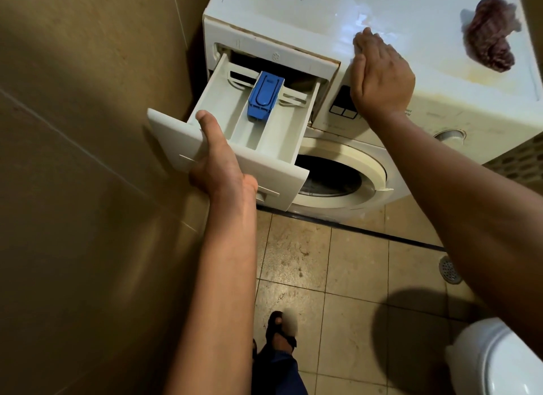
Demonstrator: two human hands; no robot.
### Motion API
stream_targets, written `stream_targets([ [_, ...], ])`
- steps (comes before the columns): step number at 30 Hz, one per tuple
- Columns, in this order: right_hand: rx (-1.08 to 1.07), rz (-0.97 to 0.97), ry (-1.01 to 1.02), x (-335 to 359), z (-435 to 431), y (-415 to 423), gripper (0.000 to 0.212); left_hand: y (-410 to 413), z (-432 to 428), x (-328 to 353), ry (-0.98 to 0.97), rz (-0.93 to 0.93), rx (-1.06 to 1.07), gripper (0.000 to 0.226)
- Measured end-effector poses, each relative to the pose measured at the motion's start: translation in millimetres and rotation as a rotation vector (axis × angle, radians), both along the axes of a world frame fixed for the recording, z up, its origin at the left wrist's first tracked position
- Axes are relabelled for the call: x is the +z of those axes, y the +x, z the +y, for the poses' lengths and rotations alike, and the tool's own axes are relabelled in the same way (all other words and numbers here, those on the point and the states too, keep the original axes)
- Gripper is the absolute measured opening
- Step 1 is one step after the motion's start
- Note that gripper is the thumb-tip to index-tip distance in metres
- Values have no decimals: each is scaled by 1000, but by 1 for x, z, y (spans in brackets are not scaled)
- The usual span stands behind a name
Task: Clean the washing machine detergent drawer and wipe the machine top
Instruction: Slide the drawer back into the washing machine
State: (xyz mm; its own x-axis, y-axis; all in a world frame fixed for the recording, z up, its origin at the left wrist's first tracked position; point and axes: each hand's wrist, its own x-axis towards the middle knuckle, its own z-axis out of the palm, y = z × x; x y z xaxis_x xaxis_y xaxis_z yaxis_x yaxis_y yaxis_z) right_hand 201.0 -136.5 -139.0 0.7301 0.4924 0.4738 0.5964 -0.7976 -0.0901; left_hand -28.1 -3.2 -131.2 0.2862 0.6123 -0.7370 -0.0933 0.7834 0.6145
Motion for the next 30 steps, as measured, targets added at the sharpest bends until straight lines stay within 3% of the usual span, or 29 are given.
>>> stream_targets([
  [4, 0, -11, -1, -1, 1, 0, 50, 1, -4, 3, -4, -11, 26, 41],
  [8, -5, -10, 6, -2, 1, -1, 51, 0, -3, 5, -53, 24, 83, 52],
  [12, -21, -21, 4, -4, 2, 1, 50, -16, -7, 0, 41, -74, -167, 83],
  [18, -35, -86, 38, -8, 4, 0, 48, -13, 6, 10, -39, -42, -198, 68],
  [23, -28, -177, 102, -11, 6, -5, 40, -19, 13, 6, 9, -65, -289, 78],
  [27, -33, -229, 138, -14, 5, -6, 37, -29, 11, -4, 53, -163, -347, 38],
  [30, -45, -211, 135, -14, 6, -6, 40, -31, 9, -11, 83, -153, -285, 24],
])
